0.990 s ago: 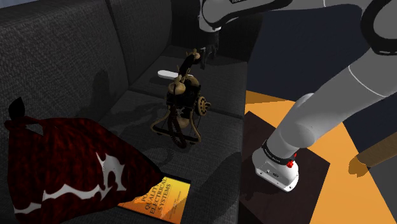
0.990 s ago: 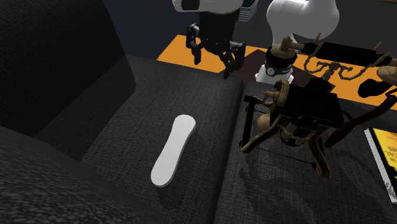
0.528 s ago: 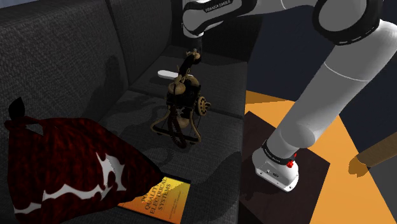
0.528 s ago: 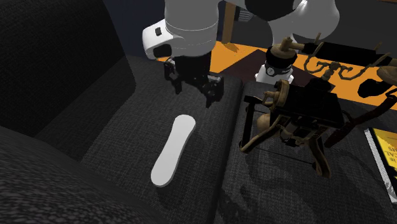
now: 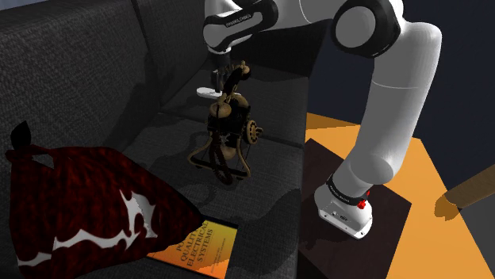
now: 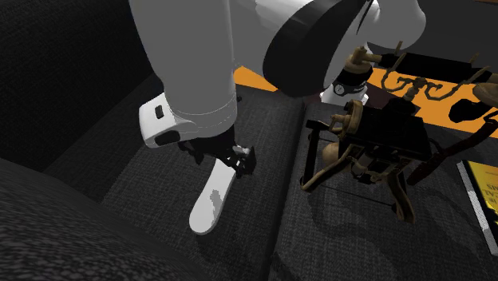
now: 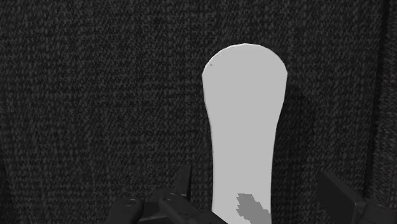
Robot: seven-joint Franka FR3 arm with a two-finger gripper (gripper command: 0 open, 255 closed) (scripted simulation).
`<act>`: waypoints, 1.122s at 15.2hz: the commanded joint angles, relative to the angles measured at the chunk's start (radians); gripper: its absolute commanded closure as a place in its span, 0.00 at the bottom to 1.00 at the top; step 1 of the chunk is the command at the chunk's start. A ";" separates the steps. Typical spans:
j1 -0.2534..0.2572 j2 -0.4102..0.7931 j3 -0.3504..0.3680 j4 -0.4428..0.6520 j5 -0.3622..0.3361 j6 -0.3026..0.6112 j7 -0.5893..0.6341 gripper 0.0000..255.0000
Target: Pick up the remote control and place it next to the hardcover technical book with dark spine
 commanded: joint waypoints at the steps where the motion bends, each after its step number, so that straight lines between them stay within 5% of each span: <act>1: 0.002 0.046 0.005 0.051 0.002 -0.004 -0.013 0.00; 8: 0.000 0.084 0.004 0.001 -0.001 0.083 -0.011 0.00; 16: 0.000 0.084 0.004 0.001 -0.001 0.083 -0.011 0.00; 17: 0.000 0.084 0.004 0.001 -0.001 0.083 -0.011 1.00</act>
